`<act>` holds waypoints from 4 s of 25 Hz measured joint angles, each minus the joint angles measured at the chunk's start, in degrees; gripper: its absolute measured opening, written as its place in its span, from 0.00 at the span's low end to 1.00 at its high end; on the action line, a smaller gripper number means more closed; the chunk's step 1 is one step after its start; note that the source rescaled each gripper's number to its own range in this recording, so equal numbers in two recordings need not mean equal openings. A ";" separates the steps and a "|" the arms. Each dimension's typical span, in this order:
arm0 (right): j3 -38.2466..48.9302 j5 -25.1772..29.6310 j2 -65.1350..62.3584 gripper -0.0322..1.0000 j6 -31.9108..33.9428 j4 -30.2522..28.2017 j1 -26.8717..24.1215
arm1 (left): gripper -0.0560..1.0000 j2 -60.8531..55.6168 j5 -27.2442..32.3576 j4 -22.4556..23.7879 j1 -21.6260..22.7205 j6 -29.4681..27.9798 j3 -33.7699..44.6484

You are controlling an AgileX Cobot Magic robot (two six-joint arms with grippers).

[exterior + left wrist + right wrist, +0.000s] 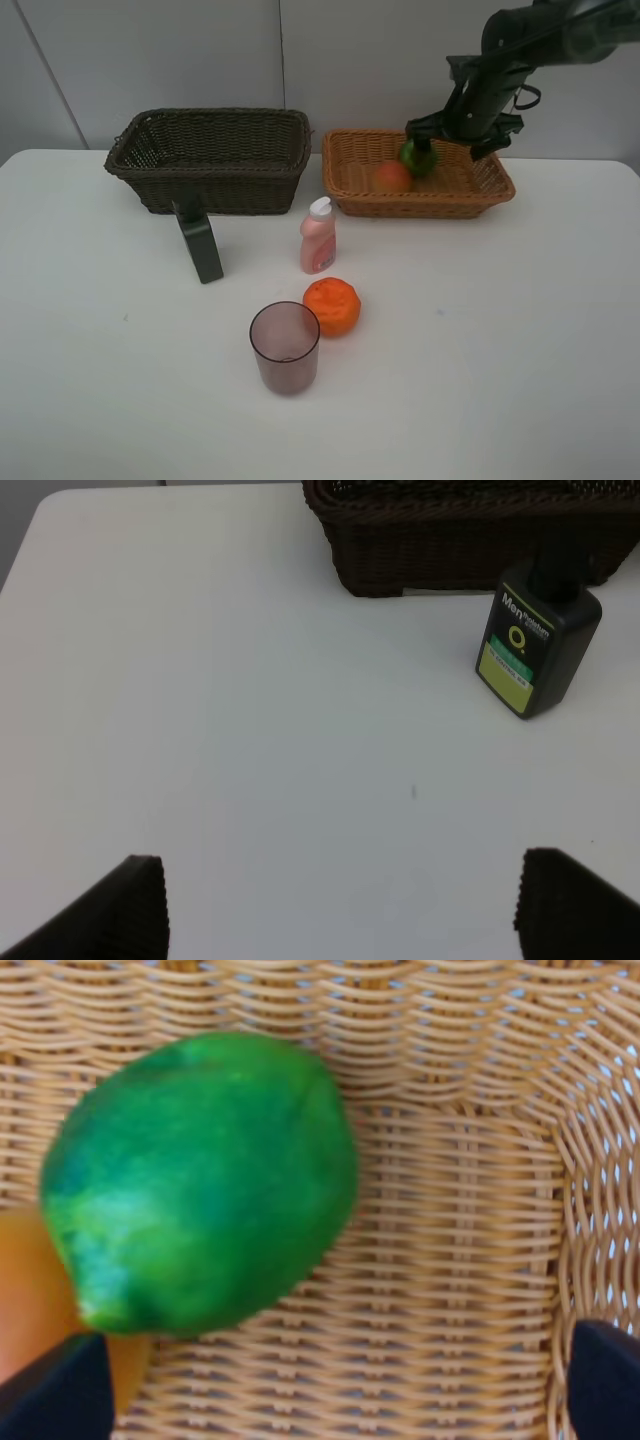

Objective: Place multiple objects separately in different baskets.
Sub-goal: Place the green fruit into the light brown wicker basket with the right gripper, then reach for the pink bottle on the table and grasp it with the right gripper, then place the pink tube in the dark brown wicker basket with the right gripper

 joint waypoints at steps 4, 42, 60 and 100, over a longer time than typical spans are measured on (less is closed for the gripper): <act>0.00 3.74 -2.46 0.98 0.00 0.72 1.27 | 0.91 0.00 0.00 0.00 0.00 0.00 0.00; -0.30 15.98 -3.12 0.98 37.72 8.46 25.38 | 0.91 0.00 0.00 0.00 0.00 0.00 0.00; -0.30 14.78 1.19 0.83 37.72 7.73 25.94 | 0.91 0.00 0.00 0.00 0.00 0.00 0.00; -7.55 19.76 -9.95 0.03 -8.31 7.97 25.94 | 0.91 0.00 0.00 0.00 0.00 0.00 0.00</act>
